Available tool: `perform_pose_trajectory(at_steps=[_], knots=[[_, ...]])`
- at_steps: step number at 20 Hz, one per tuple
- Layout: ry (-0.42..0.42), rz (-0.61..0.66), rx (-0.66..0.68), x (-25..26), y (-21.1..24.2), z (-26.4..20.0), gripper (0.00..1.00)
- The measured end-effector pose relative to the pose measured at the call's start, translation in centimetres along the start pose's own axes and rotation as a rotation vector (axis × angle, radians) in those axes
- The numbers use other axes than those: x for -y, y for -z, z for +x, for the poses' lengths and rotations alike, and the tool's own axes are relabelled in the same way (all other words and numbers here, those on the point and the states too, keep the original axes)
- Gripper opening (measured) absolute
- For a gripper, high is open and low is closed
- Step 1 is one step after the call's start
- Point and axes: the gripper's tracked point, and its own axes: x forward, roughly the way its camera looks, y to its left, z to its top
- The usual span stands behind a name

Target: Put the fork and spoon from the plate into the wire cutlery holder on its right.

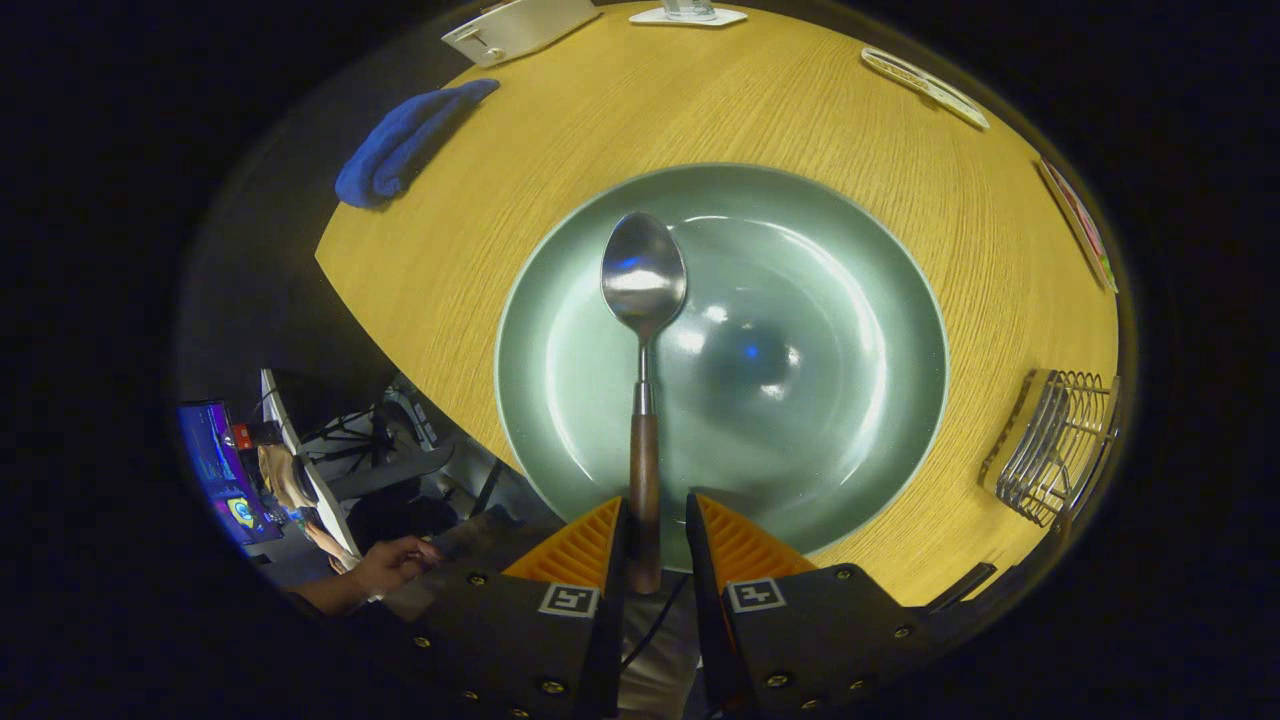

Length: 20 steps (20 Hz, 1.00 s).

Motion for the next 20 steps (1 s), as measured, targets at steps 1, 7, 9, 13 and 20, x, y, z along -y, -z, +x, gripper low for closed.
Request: perform_pose_trajectory(at_steps=[1,7,9,13,20], knots=[[0.003,-0.006,-0.003,0.2,0.1,0.1,0.33],[0.04,-0.033,0.087,1.4,-0.9,-0.4,0.1],[0.065,-0.075,0.082,2.0,-0.6,-1.7,0.02],[0.023,-0.092,0.087,2.2,-0.7,-4.3,0.02],[0.079,-0.209,-0.026,6.2,2.8,-11.1,0.02]])
